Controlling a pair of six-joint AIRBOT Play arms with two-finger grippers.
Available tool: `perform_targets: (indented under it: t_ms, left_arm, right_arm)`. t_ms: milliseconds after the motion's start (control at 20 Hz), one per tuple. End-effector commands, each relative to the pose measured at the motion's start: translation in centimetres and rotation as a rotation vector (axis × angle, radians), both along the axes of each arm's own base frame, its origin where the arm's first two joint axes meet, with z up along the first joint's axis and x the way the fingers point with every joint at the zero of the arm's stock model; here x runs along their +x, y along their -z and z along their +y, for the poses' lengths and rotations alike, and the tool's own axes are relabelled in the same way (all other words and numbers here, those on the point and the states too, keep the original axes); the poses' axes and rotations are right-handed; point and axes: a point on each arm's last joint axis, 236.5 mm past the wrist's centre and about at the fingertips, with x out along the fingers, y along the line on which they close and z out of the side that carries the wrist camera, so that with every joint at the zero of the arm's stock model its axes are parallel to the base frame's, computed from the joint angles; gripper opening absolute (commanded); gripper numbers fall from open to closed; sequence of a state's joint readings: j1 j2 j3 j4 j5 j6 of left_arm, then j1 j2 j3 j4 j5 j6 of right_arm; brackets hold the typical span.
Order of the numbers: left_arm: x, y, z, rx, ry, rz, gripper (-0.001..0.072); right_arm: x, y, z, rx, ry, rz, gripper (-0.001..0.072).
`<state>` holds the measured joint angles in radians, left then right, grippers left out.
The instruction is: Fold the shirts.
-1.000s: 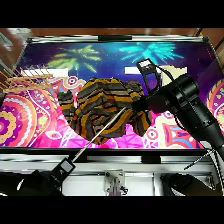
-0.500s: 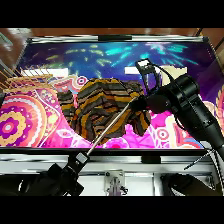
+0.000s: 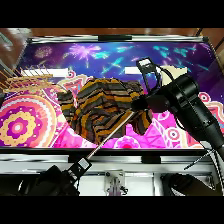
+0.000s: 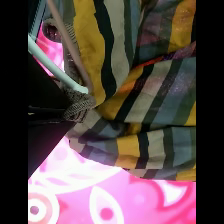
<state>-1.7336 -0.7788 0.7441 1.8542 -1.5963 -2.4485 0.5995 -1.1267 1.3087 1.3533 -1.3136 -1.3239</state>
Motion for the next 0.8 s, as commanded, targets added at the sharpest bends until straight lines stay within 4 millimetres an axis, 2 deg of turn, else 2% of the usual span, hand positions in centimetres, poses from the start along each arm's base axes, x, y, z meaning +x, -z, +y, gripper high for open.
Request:
perform_targets:
  t_ms: [0,150,250,400,600,750]
  left_arm:
    - [0.2,-0.6,2.1,0.077,-0.016,-0.016,0.0052]
    - [0.9,-1.9,4.4,0.111,-0.045,-0.038,0.0052]
    - [0.7,-2.5,4.9,0.084,-0.045,-0.023,0.0052]
    - [0.0,-3.5,4.4,0.025,-0.004,-0.010,0.0052]
    - [-1.8,-3.3,1.7,-0.076,0.075,0.025,0.0052]
    - [-1.7,-2.9,1.9,-0.069,0.040,0.018,0.0052]
  right_arm:
    - [0.1,-0.1,-0.1,-0.007,-0.004,-0.004,0.0075]
    - [0.0,0.0,-0.2,-0.010,-0.003,0.001,0.0075]
    - [0.0,0.0,-0.2,-0.010,-0.003,0.000,0.0075]
    - [0.1,-0.1,-0.3,-0.015,-0.002,-0.003,0.0075]
    - [0.1,-0.1,-0.4,-0.019,0.000,-0.007,0.0075]
    - [0.1,-0.1,-0.4,-0.019,0.000,-0.007,0.0075]
